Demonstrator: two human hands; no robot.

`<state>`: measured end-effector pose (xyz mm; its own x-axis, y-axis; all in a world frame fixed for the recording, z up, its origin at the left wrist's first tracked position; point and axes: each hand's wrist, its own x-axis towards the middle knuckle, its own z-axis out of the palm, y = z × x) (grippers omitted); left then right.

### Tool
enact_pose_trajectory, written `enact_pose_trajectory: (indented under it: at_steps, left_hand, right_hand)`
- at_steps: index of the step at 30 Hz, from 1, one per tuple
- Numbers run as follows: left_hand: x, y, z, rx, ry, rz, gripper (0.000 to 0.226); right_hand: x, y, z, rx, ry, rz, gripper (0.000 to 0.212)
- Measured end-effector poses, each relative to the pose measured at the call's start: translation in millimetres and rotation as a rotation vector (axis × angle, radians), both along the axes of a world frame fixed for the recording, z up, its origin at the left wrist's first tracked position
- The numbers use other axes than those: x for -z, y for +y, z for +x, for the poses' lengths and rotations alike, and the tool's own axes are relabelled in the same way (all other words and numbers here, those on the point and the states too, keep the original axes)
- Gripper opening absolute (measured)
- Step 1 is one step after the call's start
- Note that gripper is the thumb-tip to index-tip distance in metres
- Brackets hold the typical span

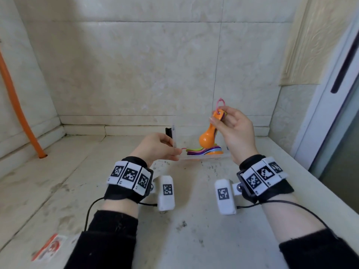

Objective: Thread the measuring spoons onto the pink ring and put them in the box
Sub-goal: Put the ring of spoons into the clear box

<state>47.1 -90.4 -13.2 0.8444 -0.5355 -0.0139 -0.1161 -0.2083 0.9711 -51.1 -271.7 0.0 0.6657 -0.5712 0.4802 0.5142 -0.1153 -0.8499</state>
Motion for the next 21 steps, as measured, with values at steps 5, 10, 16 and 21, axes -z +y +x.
enact_pose_trajectory:
  at_steps: [5,10,16,21]
  left_hand:
    - [3,-6,-2,0.058,-0.020,0.024,0.024]
    - [3,-6,-2,0.093,-0.018,-0.001,0.025]
    - [5,-5,-2,0.109,-0.046,0.006,0.026]
    - [6,-6,1,0.124,-0.047,0.005,0.029]
  right_hand:
    - [-17,7,6,-0.011,0.181,-0.374,0.033]
    - [-29,9,10,0.109,0.394,-0.827,0.032]
    - [-23,3,17,0.131,0.547,-1.206,0.034]
    - [-23,1,26,0.150,0.631,-1.501,0.034]
